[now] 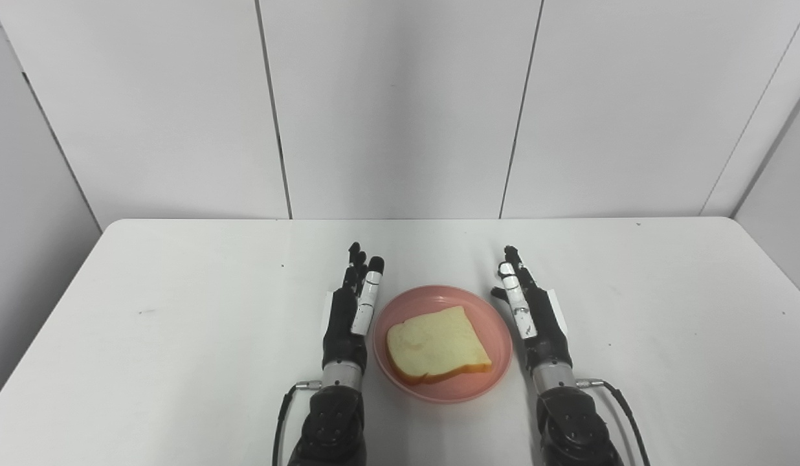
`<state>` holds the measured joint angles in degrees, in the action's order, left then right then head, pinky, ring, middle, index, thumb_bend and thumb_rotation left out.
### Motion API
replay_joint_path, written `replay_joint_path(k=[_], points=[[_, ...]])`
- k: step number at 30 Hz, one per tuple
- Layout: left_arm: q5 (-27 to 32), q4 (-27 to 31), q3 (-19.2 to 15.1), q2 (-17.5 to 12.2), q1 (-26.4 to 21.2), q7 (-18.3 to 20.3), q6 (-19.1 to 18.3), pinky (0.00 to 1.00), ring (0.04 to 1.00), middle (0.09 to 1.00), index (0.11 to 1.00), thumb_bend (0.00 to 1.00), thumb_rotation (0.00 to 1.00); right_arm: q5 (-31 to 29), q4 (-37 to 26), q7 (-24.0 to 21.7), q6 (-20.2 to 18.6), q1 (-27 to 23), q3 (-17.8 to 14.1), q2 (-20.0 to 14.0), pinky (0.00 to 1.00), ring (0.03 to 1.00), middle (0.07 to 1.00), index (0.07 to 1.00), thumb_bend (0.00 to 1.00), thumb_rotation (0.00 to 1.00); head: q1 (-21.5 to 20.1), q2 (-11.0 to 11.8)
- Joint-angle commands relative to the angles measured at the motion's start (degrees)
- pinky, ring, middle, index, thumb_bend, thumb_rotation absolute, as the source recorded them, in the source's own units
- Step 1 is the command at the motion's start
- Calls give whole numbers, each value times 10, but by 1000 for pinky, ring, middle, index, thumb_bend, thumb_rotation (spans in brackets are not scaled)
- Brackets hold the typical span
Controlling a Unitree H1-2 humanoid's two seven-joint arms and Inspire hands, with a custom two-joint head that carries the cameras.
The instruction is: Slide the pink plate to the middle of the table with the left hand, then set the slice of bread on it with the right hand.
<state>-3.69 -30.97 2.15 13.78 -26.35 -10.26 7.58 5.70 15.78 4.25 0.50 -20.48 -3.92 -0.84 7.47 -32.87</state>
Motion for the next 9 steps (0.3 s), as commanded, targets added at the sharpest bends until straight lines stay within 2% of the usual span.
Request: replay_joint_path(k=[1, 9], points=[[3, -3, -5, 8, 11, -9, -32, 1000, 1000, 1000, 1000, 765, 880, 5, -1, 11, 7, -6, 1, -6, 890, 919, 951, 933, 764, 1000, -1, -1], [5, -4, -4, 8, 12, -5, -29, 1000, 1000, 1000, 1000, 764, 882, 3, -1, 13, 7, -5, 4, -5, 886, 918, 945, 930, 745, 1000, -3, 0]])
